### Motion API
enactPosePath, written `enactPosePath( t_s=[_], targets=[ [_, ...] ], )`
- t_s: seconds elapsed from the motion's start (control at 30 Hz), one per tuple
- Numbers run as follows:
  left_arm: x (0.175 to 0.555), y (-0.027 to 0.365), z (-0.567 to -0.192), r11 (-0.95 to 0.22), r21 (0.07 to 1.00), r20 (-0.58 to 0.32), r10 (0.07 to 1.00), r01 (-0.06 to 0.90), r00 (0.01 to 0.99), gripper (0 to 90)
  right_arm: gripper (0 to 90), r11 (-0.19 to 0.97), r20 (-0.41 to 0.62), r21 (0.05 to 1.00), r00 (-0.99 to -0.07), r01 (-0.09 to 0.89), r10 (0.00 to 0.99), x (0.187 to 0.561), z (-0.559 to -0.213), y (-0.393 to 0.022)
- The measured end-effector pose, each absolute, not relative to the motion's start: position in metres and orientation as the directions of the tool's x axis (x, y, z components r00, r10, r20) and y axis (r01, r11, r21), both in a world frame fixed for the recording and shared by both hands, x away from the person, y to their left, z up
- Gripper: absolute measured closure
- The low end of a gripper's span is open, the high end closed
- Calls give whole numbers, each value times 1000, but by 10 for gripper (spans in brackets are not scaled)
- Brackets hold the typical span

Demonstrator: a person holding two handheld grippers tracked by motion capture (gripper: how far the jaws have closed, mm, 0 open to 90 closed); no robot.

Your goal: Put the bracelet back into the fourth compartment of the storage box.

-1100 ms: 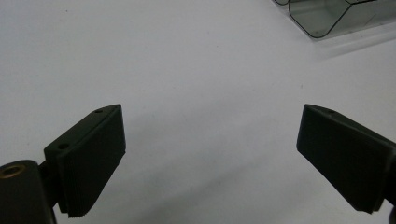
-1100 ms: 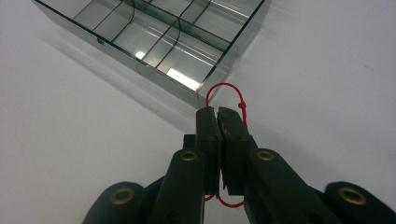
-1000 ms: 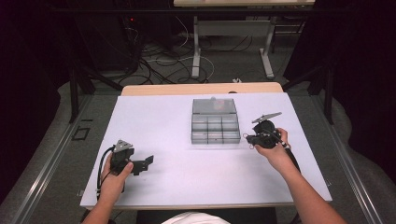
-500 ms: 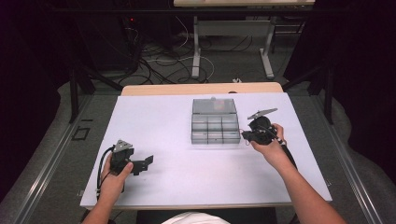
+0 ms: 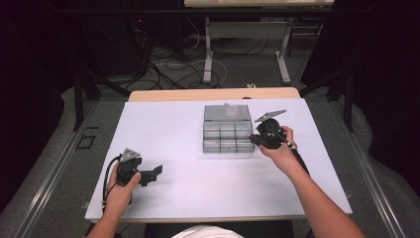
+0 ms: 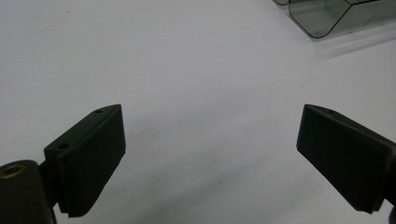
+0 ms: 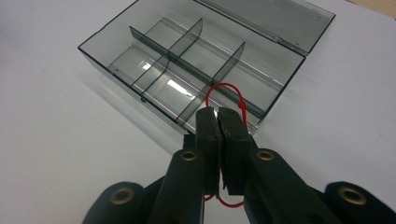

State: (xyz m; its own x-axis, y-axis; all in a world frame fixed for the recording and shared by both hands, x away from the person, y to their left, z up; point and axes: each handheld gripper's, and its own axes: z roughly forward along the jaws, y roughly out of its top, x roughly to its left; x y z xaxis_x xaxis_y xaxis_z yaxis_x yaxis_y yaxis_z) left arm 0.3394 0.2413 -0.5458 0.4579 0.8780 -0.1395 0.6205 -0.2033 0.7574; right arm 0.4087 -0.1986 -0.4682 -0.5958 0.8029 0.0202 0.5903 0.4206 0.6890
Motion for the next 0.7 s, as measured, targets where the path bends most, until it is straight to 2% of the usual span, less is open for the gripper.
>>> enactPosePath(
  t_s=[0.7],
  targets=[
    [339, 242, -545, -198, 760, -143, 878, 619, 456, 84, 880, 456, 13, 695, -644, 556, 765, 418, -465, -165]
  ],
)
